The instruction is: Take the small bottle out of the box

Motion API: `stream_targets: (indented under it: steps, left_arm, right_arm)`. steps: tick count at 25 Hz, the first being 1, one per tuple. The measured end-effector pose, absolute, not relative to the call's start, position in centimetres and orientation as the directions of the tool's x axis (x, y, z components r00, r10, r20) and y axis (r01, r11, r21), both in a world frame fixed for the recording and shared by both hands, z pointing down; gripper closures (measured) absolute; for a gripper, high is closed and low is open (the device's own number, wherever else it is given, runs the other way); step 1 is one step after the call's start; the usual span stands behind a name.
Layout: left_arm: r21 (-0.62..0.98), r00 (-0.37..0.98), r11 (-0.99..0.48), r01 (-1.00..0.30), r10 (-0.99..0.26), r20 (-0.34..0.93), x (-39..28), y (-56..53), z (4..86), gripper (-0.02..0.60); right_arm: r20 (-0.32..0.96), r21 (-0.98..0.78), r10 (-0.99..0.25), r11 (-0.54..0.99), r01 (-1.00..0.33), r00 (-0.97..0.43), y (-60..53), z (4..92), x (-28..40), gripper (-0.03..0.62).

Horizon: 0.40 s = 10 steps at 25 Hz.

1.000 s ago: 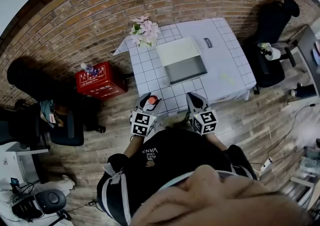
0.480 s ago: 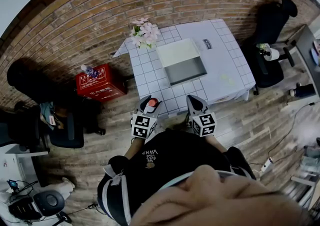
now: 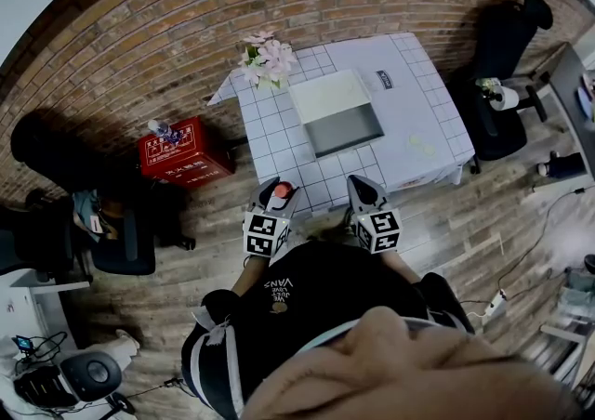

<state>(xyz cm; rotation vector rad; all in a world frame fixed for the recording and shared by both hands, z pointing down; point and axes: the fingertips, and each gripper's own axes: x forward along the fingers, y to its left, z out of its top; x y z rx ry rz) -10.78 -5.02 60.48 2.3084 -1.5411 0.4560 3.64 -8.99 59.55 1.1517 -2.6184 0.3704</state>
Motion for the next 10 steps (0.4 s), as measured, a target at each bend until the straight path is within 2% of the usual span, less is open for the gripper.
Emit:
stream_targets:
  steps: [10]
  left_arm:
    - [0.096, 0.364, -0.360, -0.928, -0.822, 0.438, -10.40, -5.47, 60.66, 0.353]
  right_arm:
    - [0.320, -0.125, -0.687, 0.652, -0.748, -0.652, -9.59, 59.55, 3.81, 0.599]
